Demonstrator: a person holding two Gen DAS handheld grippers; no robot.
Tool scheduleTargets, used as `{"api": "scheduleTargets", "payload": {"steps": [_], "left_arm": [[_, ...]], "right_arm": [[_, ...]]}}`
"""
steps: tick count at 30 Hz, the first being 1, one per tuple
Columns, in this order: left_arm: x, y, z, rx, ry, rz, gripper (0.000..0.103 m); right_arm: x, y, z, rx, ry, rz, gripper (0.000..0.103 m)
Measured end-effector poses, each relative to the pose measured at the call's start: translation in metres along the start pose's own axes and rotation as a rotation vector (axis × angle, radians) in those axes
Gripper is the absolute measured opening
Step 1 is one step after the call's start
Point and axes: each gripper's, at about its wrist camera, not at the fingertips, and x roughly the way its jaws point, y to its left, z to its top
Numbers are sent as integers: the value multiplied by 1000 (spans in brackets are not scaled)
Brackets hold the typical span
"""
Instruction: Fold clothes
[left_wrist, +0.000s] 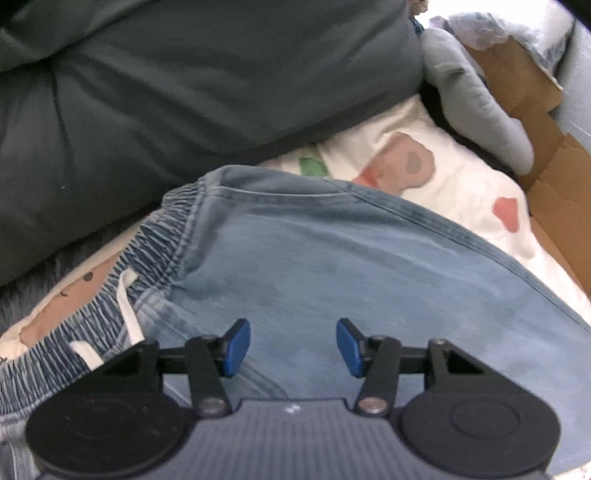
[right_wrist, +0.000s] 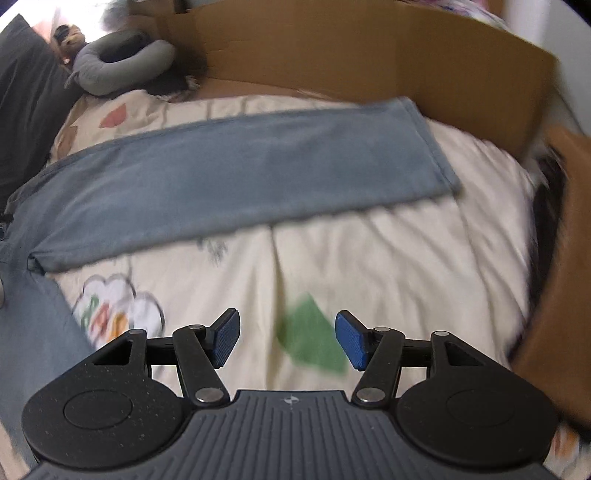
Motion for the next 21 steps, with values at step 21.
{"api": "scheduleTargets", "payload": {"steps": [21], "left_arm": [[49,19,82,51,-164,155,33]], "right_arm": [[138,35,107,-113,10,-10,63]]}}
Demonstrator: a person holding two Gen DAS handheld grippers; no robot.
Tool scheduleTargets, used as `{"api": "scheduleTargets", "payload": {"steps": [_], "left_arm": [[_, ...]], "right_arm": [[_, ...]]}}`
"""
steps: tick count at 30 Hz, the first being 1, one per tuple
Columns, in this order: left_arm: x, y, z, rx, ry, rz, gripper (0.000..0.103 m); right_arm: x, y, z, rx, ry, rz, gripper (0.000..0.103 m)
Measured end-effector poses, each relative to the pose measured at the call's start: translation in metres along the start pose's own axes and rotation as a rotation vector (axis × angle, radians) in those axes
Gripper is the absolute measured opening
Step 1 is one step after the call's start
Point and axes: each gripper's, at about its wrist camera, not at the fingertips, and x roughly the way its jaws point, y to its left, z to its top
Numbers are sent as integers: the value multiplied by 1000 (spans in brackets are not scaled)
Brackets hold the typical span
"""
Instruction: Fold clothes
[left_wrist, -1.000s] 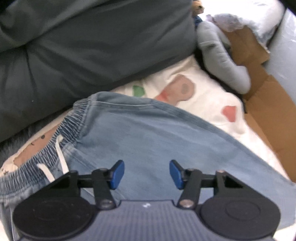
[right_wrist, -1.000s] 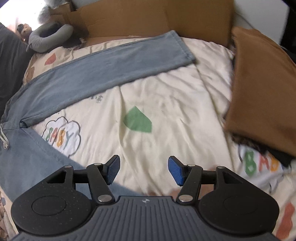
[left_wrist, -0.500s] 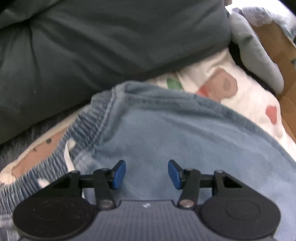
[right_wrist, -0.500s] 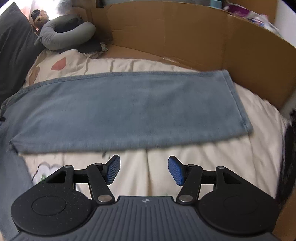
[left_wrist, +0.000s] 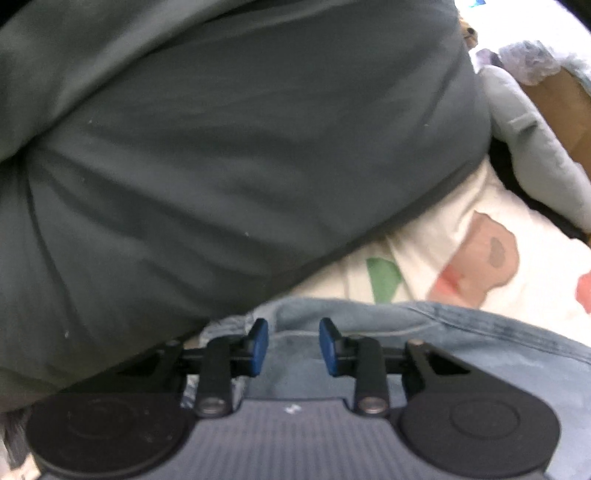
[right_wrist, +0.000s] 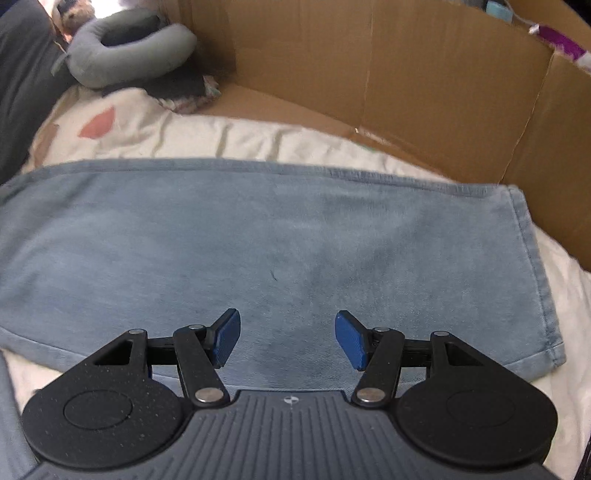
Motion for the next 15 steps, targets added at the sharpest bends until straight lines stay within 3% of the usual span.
{"api": "scheduleTargets", "payload": {"steps": [4,9,13,15], "left_arm": [[14,0,9,19,-3,-6,34],[33,4,11,-28,53,-62,32],[44,1,-1,-46,128,-79,22],[45,2,-5,-51,132,-78,22]], "right_arm": [[15,-5,-11,10,49,-3,63],[19,-12,-20,35,56,7,63],[19,-12,-23,25,62,1,63],[18,-12,-23,21,66,2,63]]}}
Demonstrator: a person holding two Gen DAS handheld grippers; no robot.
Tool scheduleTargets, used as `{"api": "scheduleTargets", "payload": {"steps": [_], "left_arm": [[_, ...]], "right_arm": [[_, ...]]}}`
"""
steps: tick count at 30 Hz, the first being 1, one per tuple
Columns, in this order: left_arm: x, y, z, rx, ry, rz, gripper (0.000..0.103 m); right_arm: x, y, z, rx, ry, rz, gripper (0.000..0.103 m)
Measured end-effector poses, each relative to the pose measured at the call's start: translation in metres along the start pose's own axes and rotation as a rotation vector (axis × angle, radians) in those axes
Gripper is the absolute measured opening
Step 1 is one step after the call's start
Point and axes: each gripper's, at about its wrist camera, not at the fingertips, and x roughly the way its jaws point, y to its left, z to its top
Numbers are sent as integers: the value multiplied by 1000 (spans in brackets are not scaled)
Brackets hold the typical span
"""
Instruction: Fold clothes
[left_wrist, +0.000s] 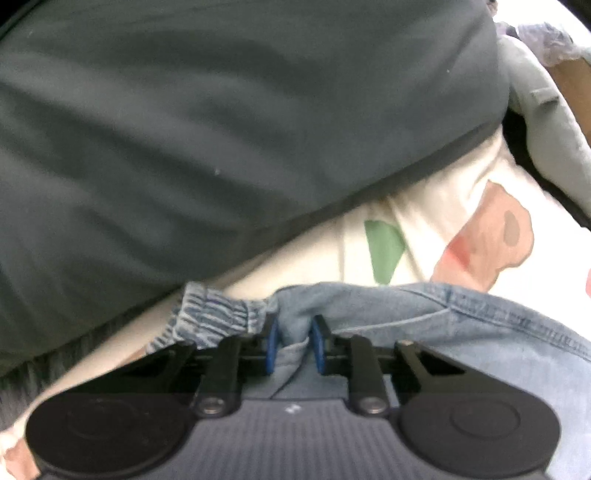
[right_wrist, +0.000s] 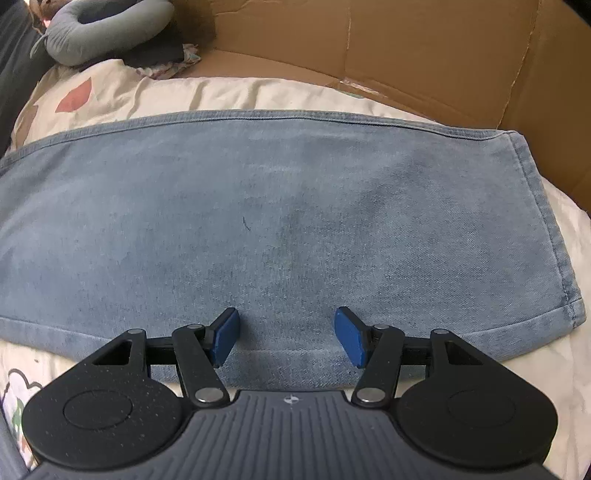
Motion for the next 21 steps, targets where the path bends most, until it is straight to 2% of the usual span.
{"api": "scheduleTargets", "payload": {"steps": [10,16,21], "left_arm": [[15,0,12,30,15,5,23],[28,-1,24,0,4,26,15],[20,-11,27,64,11,63,14]], "right_arm": [[2,0,-1,-21,0,-5,64],[7,2,6,-16,20,-13,68],[7,-1,8,-26,28,-1,67]]}}
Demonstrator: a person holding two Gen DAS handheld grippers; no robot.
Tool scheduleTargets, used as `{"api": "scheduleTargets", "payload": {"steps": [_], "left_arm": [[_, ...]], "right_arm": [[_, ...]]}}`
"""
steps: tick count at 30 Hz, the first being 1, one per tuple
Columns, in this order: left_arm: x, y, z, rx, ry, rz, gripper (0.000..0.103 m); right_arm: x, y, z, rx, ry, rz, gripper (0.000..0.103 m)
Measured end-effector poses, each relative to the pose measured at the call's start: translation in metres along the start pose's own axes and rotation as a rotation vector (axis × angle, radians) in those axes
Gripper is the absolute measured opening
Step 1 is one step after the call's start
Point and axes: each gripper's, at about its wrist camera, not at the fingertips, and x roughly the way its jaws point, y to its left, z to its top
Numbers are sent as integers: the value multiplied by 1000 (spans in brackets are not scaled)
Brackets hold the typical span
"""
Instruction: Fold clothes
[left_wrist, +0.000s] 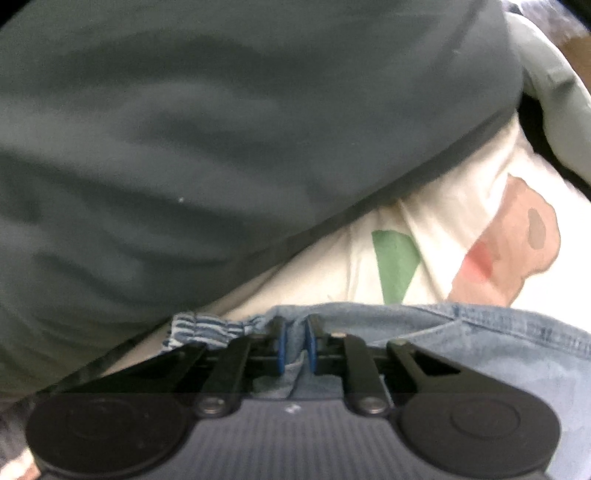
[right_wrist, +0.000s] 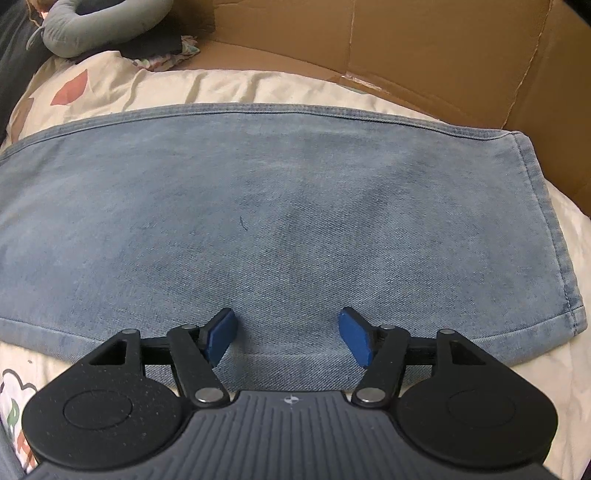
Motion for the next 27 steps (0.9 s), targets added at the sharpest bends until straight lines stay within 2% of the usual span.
{"api": "scheduleTargets", "payload": {"steps": [5,9,12,19,24,27], "left_arm": [[-27,6,-2,61,-43,-19,15],[-43,10,-2,95,-79,-53,15],[-46,10,-12,100,-60,-70,15],[-19,8,-8,20,4,-26,12],[-2,4,-3,49,4,-9,12],[5,-2,2,113,7,12,11]], "right_arm": [[-5,-2,-5,-40,3,-42,66],[-10,-14,-12,-13,3,-64,64],[-11,-19,-11,-4,15,-75,63],[-10,-18,-7,0,48,-87,63],[-6,-18,-2,0,76,-83,64],[-5,-16,-1,-1,78,-86,64]]}}
